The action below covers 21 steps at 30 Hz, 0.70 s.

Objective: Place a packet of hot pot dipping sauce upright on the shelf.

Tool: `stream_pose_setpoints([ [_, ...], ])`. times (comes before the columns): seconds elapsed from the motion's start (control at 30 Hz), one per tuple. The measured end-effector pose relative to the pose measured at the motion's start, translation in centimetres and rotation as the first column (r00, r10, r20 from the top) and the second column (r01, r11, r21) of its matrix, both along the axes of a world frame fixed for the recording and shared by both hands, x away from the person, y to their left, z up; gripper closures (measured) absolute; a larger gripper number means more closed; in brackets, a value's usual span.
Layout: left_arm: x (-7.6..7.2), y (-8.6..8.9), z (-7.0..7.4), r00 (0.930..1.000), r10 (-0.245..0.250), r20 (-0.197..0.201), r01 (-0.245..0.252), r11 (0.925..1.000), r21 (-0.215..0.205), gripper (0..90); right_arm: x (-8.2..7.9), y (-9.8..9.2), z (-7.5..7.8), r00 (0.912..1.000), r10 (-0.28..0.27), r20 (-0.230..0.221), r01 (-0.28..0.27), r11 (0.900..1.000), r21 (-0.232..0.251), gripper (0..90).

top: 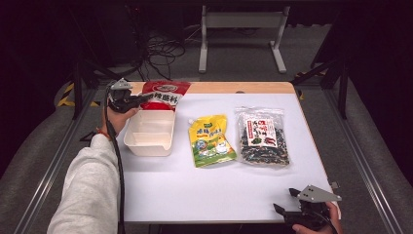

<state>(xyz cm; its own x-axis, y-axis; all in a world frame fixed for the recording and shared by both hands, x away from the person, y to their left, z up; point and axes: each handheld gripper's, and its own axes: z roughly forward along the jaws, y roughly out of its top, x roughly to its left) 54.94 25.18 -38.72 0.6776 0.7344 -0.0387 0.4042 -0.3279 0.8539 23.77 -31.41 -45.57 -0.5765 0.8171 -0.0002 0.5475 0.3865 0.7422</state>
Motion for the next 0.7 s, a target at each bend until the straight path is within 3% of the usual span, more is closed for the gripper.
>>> stream_pose_setpoints([
  [0.17,-0.3,0.1,-0.1,0.9999,0.011,0.009,-0.011,0.9998,-0.017,84.9,0.1,0.1,0.0,1.0000,0.002,0.000,-0.002,1.000,-0.003,22.4],
  [0.37,-1.3,0.6,0.4,0.9978,0.041,0.052,-0.039,0.9985,-0.038,75.1,0.1,0.0,0.1,1.0000,0.002,0.006,-0.002,1.000,0.002,22.6],
  [0.53,-2.7,1.0,0.9,0.9950,0.050,0.087,-0.048,0.9984,-0.030,69.0,0.4,0.1,0.3,0.9999,0.010,0.014,-0.010,1.000,0.005,23.0],
  [0.7,-5.3,0.9,1.7,0.9902,0.040,0.134,-0.039,0.9991,-0.016,58.2,0.9,0.3,0.5,0.9995,0.021,0.022,-0.021,1.000,0.011,24.0],
])
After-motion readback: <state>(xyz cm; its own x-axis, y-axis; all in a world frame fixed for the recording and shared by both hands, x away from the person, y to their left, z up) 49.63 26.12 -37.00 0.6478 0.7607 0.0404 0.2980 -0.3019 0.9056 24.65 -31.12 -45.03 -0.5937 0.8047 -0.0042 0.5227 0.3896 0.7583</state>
